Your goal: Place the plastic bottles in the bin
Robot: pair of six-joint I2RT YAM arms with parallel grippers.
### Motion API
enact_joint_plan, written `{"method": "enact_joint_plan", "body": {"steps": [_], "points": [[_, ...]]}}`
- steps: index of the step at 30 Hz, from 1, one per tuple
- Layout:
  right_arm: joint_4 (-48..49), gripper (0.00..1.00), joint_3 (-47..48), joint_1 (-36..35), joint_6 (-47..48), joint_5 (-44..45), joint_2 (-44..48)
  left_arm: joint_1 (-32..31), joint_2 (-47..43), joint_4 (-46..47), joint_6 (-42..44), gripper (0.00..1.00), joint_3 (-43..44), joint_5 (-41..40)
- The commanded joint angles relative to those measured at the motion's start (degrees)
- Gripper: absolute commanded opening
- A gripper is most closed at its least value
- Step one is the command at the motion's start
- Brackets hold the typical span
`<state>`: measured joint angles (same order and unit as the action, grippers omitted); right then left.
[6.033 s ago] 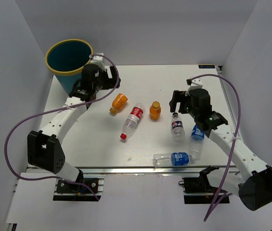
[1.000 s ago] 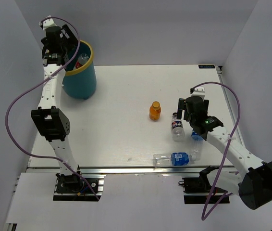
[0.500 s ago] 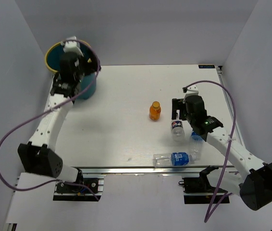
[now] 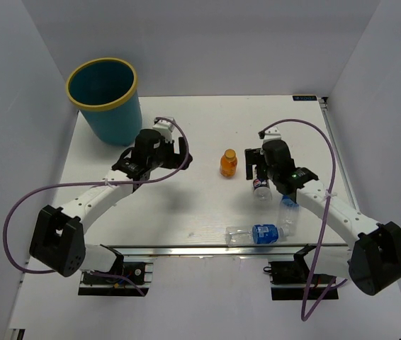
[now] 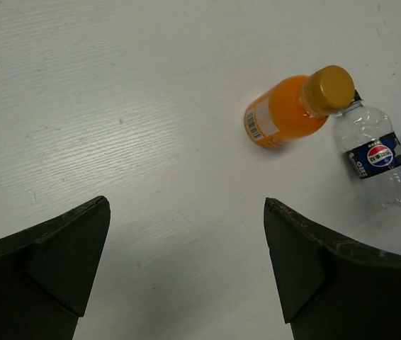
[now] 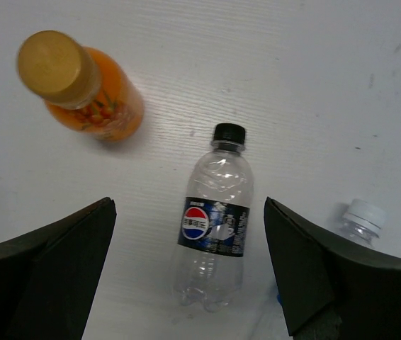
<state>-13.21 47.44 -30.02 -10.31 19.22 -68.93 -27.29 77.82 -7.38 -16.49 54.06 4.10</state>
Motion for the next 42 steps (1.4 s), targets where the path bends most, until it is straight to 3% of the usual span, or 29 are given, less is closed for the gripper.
{"method": "enact_joint_plan", "body": {"steps": [1,4,9,16,26,36,41,42], "points": [[3.4,0.89,-0.1,-0.2,1.4,-9.9,1.3,0.0,0.0,2.3,-0.2,0.98,-1.2,-1.7],[5.6,0.89,1.2,-0.7,3.4,-16.0,-0.5,0.0,0.3,1.4,-1.8,0.98,-1.7,-6.0],[5.9,0.89,4.1,-1.0,3.5,-13.8,-3.5,0.0,-0.9,1.0,-1.8,0.98,-2.9,-7.1],[12.1,0.89,6.3,-1.3,3.5,-18.3,-9.1,0.0,-2.1,0.6,-1.9,0.98,-3.3,-7.6],[25.7,0.89,9.1,-1.5,3.3,-15.9,-20.2,0.0,-5.3,0.9,-1.0,0.98,-5.9,-7.2],[31.9,0.74,8.2,-1.6,1.8,-11.9,-26.4,0.0,-6.5,0.5,-0.6,0.98,-6.3,-9.2],[32.6,0.72,8.5,-1.6,1.6,-10.4,-28.4,0.0,-6.3,0.7,0.0,0.98,-6.4,-5.9],[32.6,0.67,8.6,-1.6,1.5,-10.3,-28.4,0.0,-6.2,1.0,0.1,0.98,-6.8,-5.3]]}}
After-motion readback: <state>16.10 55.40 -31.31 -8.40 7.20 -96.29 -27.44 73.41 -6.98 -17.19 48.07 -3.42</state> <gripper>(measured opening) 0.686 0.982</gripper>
